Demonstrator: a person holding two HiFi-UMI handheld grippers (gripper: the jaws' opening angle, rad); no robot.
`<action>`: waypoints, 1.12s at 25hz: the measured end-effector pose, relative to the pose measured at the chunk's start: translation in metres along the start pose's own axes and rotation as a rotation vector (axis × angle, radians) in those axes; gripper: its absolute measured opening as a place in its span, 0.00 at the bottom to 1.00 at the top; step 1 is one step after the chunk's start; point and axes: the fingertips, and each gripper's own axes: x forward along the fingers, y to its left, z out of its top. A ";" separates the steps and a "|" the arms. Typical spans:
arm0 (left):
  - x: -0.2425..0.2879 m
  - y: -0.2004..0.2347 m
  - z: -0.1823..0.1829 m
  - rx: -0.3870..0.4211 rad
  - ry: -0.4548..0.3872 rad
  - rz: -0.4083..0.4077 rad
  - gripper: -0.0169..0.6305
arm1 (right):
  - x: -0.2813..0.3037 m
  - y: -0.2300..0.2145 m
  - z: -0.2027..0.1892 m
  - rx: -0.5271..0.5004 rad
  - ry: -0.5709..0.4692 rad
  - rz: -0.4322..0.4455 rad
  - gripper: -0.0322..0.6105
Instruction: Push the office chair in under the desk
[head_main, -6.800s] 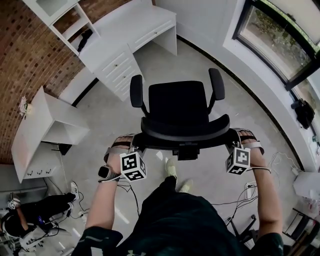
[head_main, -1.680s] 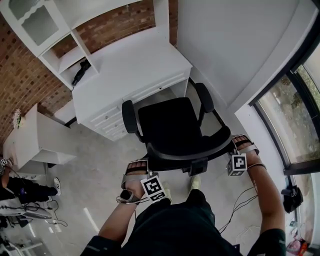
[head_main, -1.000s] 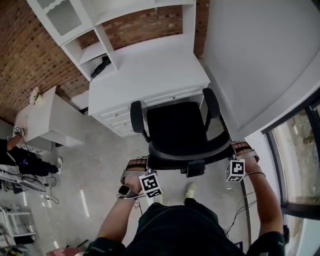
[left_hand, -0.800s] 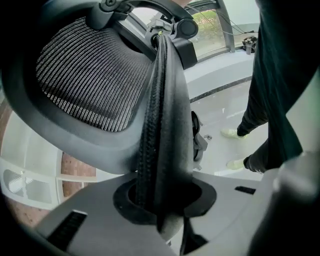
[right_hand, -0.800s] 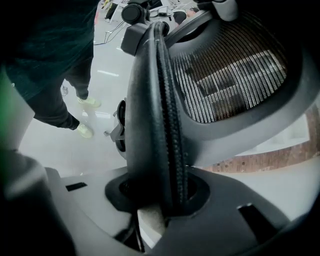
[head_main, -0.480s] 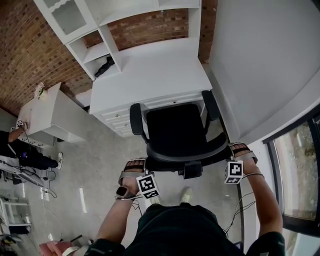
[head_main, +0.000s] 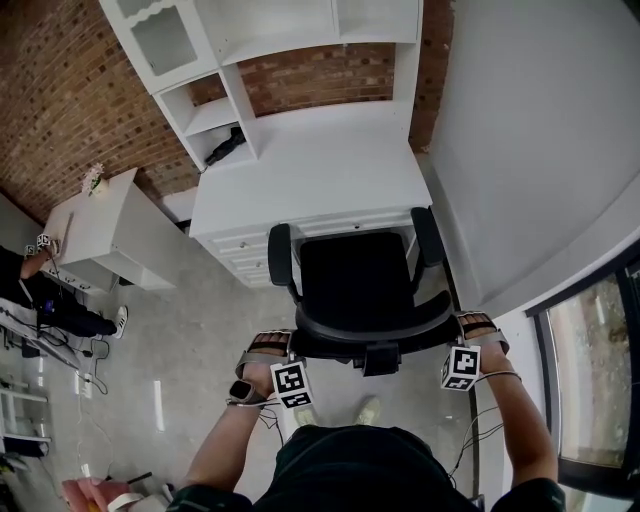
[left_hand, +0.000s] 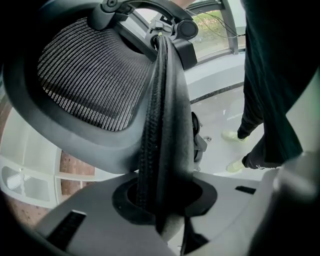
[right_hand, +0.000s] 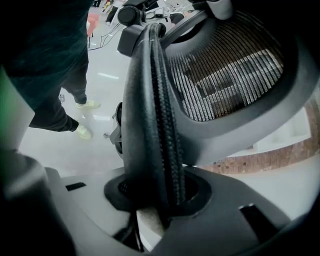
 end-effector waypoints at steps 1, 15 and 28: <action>0.000 0.000 0.000 -0.018 -0.008 -0.008 0.17 | 0.000 0.000 0.000 0.006 -0.004 -0.003 0.21; -0.029 0.002 -0.013 -0.108 -0.035 -0.029 0.35 | -0.034 -0.002 -0.008 0.053 0.008 -0.048 0.32; -0.084 0.020 -0.025 -0.393 -0.174 -0.095 0.35 | -0.106 -0.038 -0.019 0.385 -0.024 -0.130 0.30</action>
